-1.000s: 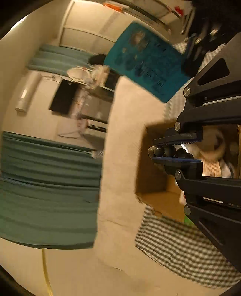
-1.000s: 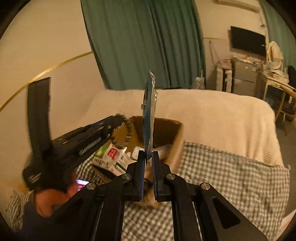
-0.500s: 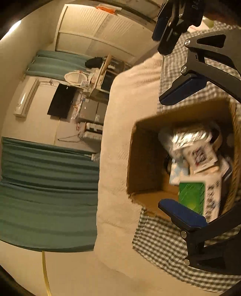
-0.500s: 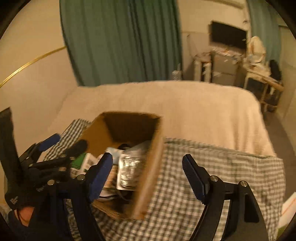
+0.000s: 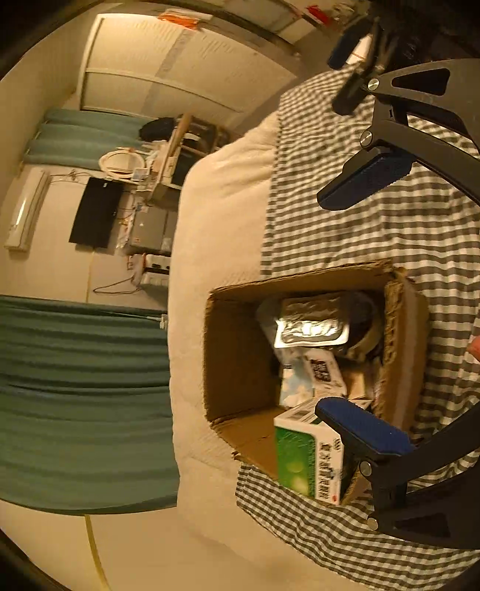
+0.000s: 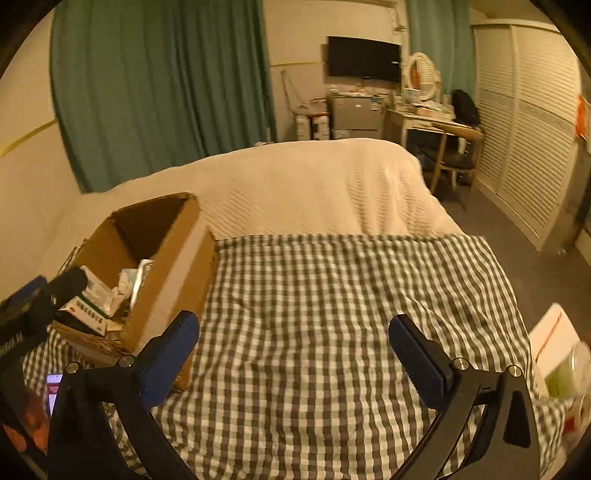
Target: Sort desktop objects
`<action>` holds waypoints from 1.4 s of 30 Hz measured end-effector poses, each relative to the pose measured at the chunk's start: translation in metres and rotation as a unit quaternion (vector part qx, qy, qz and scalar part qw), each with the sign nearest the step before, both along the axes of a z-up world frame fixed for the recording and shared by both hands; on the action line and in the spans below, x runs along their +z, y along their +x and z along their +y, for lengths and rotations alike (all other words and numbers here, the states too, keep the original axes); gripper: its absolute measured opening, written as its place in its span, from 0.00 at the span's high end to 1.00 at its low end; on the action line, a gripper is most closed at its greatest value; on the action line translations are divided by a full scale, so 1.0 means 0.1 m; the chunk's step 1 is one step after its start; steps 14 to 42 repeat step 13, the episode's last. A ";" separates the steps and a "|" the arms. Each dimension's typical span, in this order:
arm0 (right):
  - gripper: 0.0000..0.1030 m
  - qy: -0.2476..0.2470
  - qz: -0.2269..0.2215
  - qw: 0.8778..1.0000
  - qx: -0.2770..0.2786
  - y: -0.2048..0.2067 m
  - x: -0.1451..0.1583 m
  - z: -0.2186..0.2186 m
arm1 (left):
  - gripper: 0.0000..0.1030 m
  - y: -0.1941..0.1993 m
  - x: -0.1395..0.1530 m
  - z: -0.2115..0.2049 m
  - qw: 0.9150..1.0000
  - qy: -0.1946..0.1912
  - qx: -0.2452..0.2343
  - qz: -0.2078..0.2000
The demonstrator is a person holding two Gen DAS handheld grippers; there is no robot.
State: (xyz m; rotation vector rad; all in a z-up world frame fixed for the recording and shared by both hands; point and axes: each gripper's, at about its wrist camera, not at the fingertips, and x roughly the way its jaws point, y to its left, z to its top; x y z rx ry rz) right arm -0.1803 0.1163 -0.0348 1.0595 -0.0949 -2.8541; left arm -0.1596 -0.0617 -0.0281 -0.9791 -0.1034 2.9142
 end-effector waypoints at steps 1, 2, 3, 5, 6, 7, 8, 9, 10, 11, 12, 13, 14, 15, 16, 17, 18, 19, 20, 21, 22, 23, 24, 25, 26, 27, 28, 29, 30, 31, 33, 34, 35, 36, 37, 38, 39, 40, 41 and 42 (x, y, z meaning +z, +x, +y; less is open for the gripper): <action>0.01 -0.005 -0.001 1.000 0.001 -0.01 0.02 0.01 | 0.00 -0.02 -0.02 -0.02 1.000 0.004 0.000 -0.003; 0.01 -0.004 0.000 1.000 0.001 -0.03 0.04 0.00 | 0.00 -0.03 -0.03 -0.04 1.000 0.012 0.001 -0.009; 0.01 -0.002 0.003 1.000 0.003 -0.04 0.06 -0.02 | 0.00 -0.06 -0.03 -0.08 1.000 0.018 0.003 -0.012; 0.01 0.003 0.010 1.000 0.009 -0.02 0.10 -0.05 | 0.00 -0.07 -0.02 -0.09 1.000 0.020 0.008 -0.014; 0.01 0.003 0.011 1.000 0.013 -0.04 0.11 -0.07 | 0.00 -0.07 -0.01 -0.10 1.000 0.017 0.012 -0.007; 0.01 0.001 0.010 1.000 0.017 -0.02 0.11 -0.11 | 0.00 -0.06 0.01 -0.10 1.000 0.013 0.016 0.000; 0.01 -0.001 0.009 1.000 0.020 -0.02 0.11 -0.13 | 0.00 -0.03 0.04 -0.11 1.000 0.005 0.025 0.018; 0.01 -0.002 0.008 1.000 0.023 -0.02 0.12 -0.14 | 0.00 -0.01 0.05 -0.11 0.999 -0.004 0.033 0.029; 0.01 -0.001 0.010 1.000 0.025 -0.02 0.11 -0.17 | 0.00 0.00 0.06 -0.11 0.999 -0.014 0.039 0.035; 0.01 0.001 0.011 1.000 0.025 -0.02 0.12 -0.18 | 0.00 0.00 0.07 -0.09 0.998 -0.025 0.039 0.035; 0.01 0.002 0.012 1.000 0.025 -0.01 0.12 -0.18 | 0.00 0.00 0.08 -0.07 0.998 -0.036 0.038 0.036; 0.01 0.001 0.012 1.000 0.026 -0.01 0.10 -0.17 | 0.00 0.00 0.10 -0.05 0.997 -0.048 0.040 0.039; 0.01 0.001 0.012 1.000 0.026 -0.01 0.10 -0.17 | 0.00 0.00 0.10 -0.05 0.997 -0.048 0.040 0.039; 0.01 0.001 0.012 1.000 0.026 -0.01 0.10 -0.17 | 0.00 0.00 0.10 -0.05 0.997 -0.048 0.040 0.039; 0.01 0.001 0.012 1.000 0.026 -0.01 0.10 -0.17 | 0.00 0.00 0.10 -0.05 0.997 -0.048 0.040 0.039; 0.01 0.001 0.012 1.000 0.026 -0.01 0.10 -0.17 | 0.00 0.00 0.10 -0.05 0.997 -0.048 0.040 0.039; 0.01 0.001 0.012 1.000 0.026 -0.01 0.10 -0.17 | 0.00 0.00 0.10 -0.05 0.997 -0.048 0.040 0.039; 0.01 0.001 0.012 1.000 0.026 -0.01 0.10 -0.17 | 0.00 0.00 0.10 -0.05 0.997 -0.048 0.040 0.039; 0.01 0.001 0.012 1.000 0.026 -0.01 0.10 -0.17 | 0.00 0.00 0.10 -0.05 0.997 -0.048 0.040 0.039; 0.01 0.001 0.012 1.000 0.026 -0.01 0.10 -0.17 | 0.00 0.00 0.10 -0.05 0.997 -0.048 0.040 0.039; 0.01 0.001 0.012 1.000 0.026 -0.01 0.10 -0.17 | 0.00 0.00 0.10 -0.05 0.997 -0.048 0.040 0.039; 0.01 0.001 0.012 1.000 0.026 -0.01 0.10 -0.17 | 0.00 0.00 0.10 -0.05 0.997 -0.048 0.040 0.039; 0.01 0.001 0.012 1.000 0.026 -0.01 0.10 -0.17 | 0.00 0.00 0.10 -0.05 0.997 -0.048 0.040 0.039; 0.01 0.001 0.012 1.000 0.026 -0.01 0.10 -0.17 | 0.00 0.00 0.10 -0.05 0.997 -0.048 0.040 0.039; 0.01 0.001 0.012 1.000 0.026 -0.01 0.10 -0.17 | 0.00 0.00 0.10 -0.05 0.997 -0.048 0.040 0.039; 0.01 0.001 0.012 1.000 0.026 -0.01 0.10 -0.17 | 0.00 0.00 0.10 -0.05 0.997 -0.048 0.040 0.039; 0.01 0.001 0.012 1.000 0.026 -0.01 0.10 -0.17 | 0.00 0.00 0.10 -0.05 0.997 -0.048 0.040 0.039; 0.01 0.001 0.012 1.000 0.026 -0.01 0.10 -0.17 | 0.00 0.00 0.10 -0.05 0.997 -0.048 0.040 0.039; 0.01 0.001 0.012 1.000 0.026 -0.01 0.10 -0.17 | 0.00 0.00 0.10 -0.05 0.997 -0.048 0.040 0.039; 0.01 0.001 0.012 1.000 0.026 -0.01 0.10 -0.17 | 0.00 0.00 0.10 -0.05 0.997 -0.048 0.040 0.039; 0.01 0.001 0.012 1.000 0.026 -0.01 0.10 -0.17 | 0.00 0.00 0.10 -0.05 0.997 -0.048 0.040 0.039; 0.01 0.001 0.012 1.000 0.026 -0.01 0.10 -0.17 | 0.00 0.00 0.10 -0.05 0.997 -0.048 0.040 0.039; 0.01 0.001 0.012 1.000 0.026 -0.01 0.10 -0.17 | 0.00 0.00 0.10 -0.05 0.997 -0.048 0.040 0.039; 0.01 0.001 0.012 1.000 0.026 -0.01 0.10 -0.17 | 0.00 0.00 0.10 -0.05 0.997 -0.048 0.040 0.039; 0.01 0.001 0.012 1.000 0.026 -0.01 0.10 -0.17 | 0.00 0.00 0.10 -0.05 0.997 -0.048 0.040 0.039; 0.01 0.001 0.012 1.000 0.026 -0.01 0.10 -0.17 | 0.00 0.00 0.10 -0.05 0.997 -0.048 0.040 0.039; 0.01 0.001 0.012 1.000 0.026 -0.01 0.10 -0.17 | 0.00 0.00 0.10 -0.05 0.997 -0.048 0.040 0.039; 0.01 0.001 0.012 1.000 0.026 -0.01 0.10 -0.17 | 0.00 0.00 0.10 -0.05 0.997 -0.048 0.040 0.039; 0.01 0.001 0.012 1.000 0.026 -0.01 0.10 -0.17 | 0.00 0.00 0.10 -0.05 0.997 -0.048 0.040 0.039; 0.01 0.001 0.012 1.000 0.026 -0.01 0.10 -0.17 | 0.00 0.00 0.10 -0.05 0.997 -0.048 0.040 0.039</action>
